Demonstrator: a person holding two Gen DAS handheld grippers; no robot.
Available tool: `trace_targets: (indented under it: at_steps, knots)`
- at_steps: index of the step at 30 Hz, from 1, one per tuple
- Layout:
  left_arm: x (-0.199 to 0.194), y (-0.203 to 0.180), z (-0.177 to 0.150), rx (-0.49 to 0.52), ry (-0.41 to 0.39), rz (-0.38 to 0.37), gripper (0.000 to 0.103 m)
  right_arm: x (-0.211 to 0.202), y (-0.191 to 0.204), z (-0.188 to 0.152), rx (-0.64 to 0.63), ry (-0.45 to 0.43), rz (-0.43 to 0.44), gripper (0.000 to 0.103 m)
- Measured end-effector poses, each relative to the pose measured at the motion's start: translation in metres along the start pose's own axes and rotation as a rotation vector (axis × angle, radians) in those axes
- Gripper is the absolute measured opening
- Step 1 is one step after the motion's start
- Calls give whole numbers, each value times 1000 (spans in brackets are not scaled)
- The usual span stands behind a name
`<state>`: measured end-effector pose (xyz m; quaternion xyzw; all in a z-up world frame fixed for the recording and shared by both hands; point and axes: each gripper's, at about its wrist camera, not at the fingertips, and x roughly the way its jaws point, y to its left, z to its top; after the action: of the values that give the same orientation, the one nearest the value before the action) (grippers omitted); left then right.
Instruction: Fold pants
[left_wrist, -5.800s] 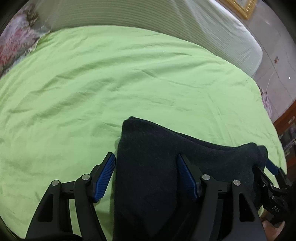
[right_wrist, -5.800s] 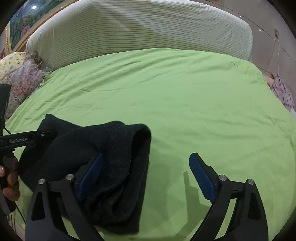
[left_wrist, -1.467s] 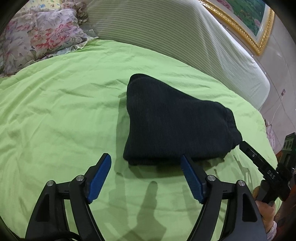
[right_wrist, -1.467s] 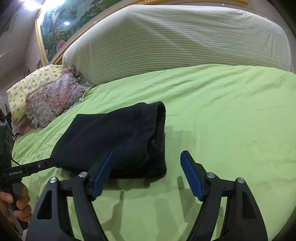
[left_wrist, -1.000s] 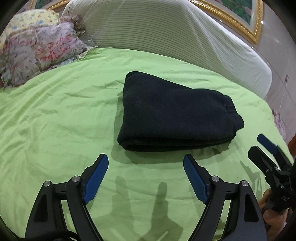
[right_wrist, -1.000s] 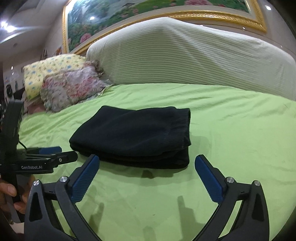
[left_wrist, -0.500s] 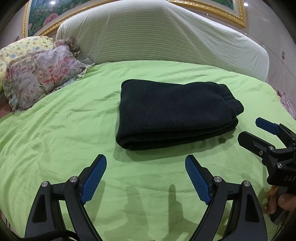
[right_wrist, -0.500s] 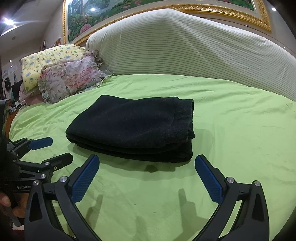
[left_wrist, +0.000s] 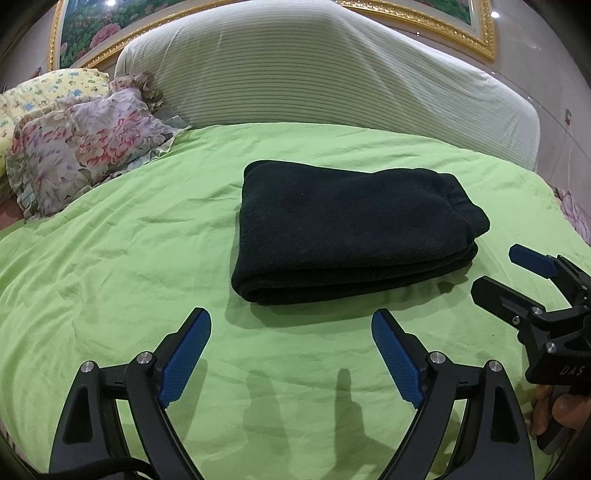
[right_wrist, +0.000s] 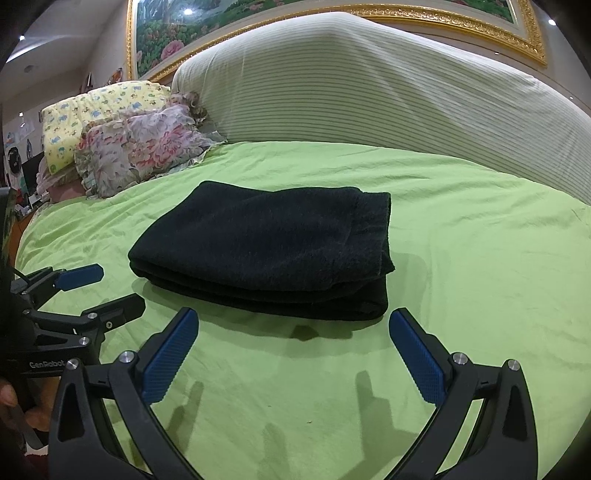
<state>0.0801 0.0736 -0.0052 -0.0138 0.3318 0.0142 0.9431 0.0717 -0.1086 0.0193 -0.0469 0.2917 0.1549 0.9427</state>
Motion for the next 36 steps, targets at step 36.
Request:
trace_targets:
  at_steps: [36]
  knots:
    - [1,2,6,-26,-4,25,94,1,1,0,-4,7,-2,103]
